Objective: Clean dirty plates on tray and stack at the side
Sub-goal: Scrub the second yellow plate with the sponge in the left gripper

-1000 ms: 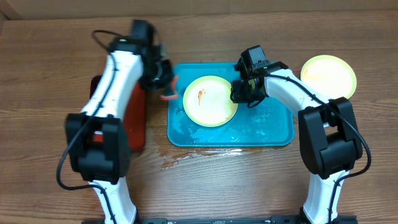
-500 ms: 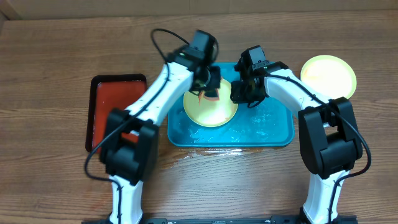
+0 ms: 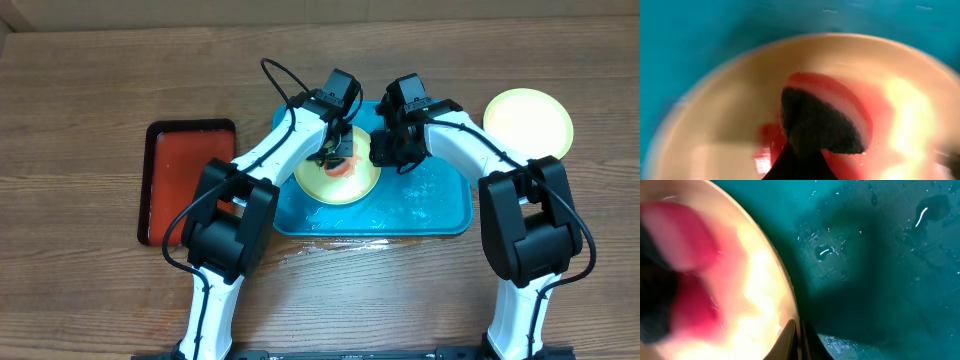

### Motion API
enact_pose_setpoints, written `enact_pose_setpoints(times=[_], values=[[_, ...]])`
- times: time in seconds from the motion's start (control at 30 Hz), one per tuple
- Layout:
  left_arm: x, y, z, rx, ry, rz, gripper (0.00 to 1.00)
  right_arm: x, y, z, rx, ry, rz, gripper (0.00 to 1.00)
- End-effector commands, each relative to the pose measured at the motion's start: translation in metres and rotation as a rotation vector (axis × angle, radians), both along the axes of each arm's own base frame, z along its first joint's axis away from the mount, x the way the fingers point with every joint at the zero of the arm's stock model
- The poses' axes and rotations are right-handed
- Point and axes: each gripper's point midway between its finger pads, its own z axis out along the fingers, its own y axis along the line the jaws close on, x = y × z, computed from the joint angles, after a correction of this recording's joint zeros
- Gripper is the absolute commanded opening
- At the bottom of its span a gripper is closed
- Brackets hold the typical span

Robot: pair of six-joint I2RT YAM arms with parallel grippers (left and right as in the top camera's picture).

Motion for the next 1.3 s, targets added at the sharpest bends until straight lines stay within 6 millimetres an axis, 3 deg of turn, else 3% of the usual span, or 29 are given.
enact_pose_setpoints(times=[0.0,0.13,0.23,0.3,0.47,0.57,0.7,0.9,1.1,1.27], values=[[0.015,0.067,0.003,0.298,-0.073,0.083,0.04,-0.001,-0.007,-0.005,-0.030,0.004,-0.006,0.04],[0.022,0.078,0.019,0.334,-0.086,0.104,0.04,-0.001,-0.007,-0.005,-0.030,0.004,-0.006,0.04],[0.026,0.066,0.033,0.267,-0.079,0.096,0.04,-0.001,-0.007,-0.005,-0.030,0.004,-0.006,0.04],[0.028,0.048,0.042,0.177,-0.061,0.063,0.04,-0.001,-0.007,-0.005,-0.030,0.004,-0.006,0.04],[0.017,-0.025,0.062,-0.193,0.019,-0.147,0.04,-0.001,-0.007,-0.005,-0.030,0.005,-0.006,0.04],[0.004,-0.035,0.048,-0.227,0.075,-0.170,0.04,-0.001,-0.007,-0.005,-0.030,0.004,-0.006,0.04],[-0.011,-0.029,0.023,-0.187,0.130,-0.167,0.04,-0.001,-0.007,-0.005,-0.030,0.004,-0.006,0.04],[-0.009,0.014,0.005,0.047,0.100,-0.115,0.04,-0.001,-0.007,-0.005,-0.030,0.005,-0.006,0.04],[0.009,0.050,0.010,0.259,0.008,-0.070,0.04,-0.001,-0.007,-0.005,-0.030,0.004,-0.006,0.04],[0.027,0.060,0.045,0.263,-0.065,0.014,0.04,-0.001,-0.007,-0.005,-0.030,0.005,-0.006,0.04]])
